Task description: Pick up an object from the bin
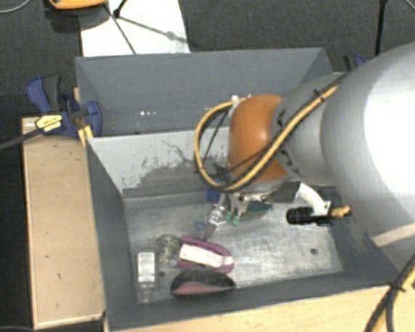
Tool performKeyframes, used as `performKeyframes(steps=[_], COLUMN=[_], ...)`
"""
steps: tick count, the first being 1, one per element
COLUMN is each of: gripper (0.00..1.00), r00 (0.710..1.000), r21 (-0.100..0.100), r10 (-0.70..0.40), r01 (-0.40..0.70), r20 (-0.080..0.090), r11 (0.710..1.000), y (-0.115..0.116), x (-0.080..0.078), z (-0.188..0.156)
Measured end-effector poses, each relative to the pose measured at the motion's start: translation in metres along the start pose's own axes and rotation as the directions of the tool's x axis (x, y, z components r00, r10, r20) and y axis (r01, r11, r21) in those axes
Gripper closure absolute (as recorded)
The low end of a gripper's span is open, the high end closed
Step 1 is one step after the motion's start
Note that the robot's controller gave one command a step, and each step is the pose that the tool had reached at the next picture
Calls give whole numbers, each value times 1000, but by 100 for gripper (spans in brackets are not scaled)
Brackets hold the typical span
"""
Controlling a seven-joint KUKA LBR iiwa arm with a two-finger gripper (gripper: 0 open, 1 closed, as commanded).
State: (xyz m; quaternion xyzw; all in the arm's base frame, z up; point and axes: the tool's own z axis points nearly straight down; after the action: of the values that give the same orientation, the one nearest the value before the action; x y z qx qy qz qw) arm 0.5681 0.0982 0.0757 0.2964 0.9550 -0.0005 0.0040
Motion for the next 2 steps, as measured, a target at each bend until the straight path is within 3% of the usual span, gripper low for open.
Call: performKeyframes(steps=[1,2], gripper=[0,100], r00=[976,976], r21=[-2,-1], r10=[220,217], r01=[-220,-217], r20=[-7,-4], r11=[976,976], y=[-17,-18], x=[-33,-34], z=[3,1])
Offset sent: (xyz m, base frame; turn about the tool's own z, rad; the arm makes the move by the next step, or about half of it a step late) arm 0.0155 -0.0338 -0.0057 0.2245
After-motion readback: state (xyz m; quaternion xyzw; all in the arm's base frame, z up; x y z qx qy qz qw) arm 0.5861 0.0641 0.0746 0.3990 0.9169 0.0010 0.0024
